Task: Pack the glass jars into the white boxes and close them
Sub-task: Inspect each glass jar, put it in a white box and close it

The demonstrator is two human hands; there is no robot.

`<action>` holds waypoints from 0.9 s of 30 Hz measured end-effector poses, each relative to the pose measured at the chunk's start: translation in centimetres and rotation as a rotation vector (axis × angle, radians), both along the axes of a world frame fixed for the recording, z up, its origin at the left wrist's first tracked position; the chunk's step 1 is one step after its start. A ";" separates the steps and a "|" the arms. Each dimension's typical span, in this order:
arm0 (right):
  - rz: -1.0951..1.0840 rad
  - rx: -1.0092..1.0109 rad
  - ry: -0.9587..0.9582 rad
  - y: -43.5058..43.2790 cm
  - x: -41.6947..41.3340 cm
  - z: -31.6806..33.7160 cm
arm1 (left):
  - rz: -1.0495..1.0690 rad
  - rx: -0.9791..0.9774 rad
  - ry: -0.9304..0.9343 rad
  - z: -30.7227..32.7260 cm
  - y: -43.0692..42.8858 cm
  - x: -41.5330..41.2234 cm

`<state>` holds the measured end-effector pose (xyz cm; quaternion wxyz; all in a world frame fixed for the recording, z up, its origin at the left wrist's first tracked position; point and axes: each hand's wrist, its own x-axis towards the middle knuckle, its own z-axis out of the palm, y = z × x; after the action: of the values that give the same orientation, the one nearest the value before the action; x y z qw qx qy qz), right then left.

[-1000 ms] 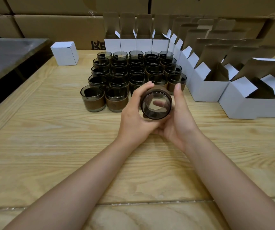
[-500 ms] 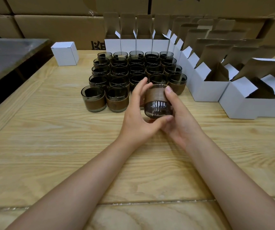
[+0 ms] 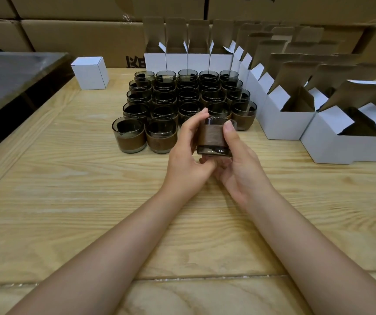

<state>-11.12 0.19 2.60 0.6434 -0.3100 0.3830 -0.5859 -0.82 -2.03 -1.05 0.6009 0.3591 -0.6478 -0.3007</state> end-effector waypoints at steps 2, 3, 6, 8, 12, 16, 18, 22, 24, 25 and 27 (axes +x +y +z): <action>-0.014 0.000 -0.019 0.0 0.1 0.1 | 0.000 0.006 0.003 0.1 0.0 0.0; -0.026 0.001 -0.026 -0.1 0.1 0.1 | 0.001 0.014 -0.001 0.0 0.0 0.0; -0.047 0.004 -0.056 -0.1 0.1 0.0 | -0.013 0.045 -0.021 0.0 0.1 0.0; -0.035 0.002 -0.071 -0.2 0.0 -0.1 | -0.033 0.072 -0.026 0.2 0.3 0.0; 0.029 -0.016 -0.141 -0.2 0.0 0.1 | -0.030 0.095 -0.009 0.6 0.5 0.0; 0.084 0.008 -0.170 0.0 0.2 0.3 | -0.021 0.122 0.046 0.8 0.6 0.0; 0.089 0.025 -0.178 0.1 0.3 0.2 | -0.011 0.111 0.039 0.7 0.6 0.0; 0.071 0.056 -0.170 0.2 0.3 0.0 | 0.012 0.102 -0.003 0.7 0.6 0.2; 0.050 0.047 -0.150 0.4 0.5 0.0 | 0.027 0.088 -0.023 0.7 0.6 0.1; 0.030 0.029 -0.138 0.5 0.7 0.0 | 0.031 0.084 -0.026 0.8 0.6 0.1; -0.040 -0.011 -0.085 1.0 1.5 0.1 | 0.041 0.082 -0.031 0.8 0.7 0.0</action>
<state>-9.66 1.15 2.67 0.6455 -0.2804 0.3583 -0.6134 -0.80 -1.33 -0.26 0.5816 0.4011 -0.6367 -0.3091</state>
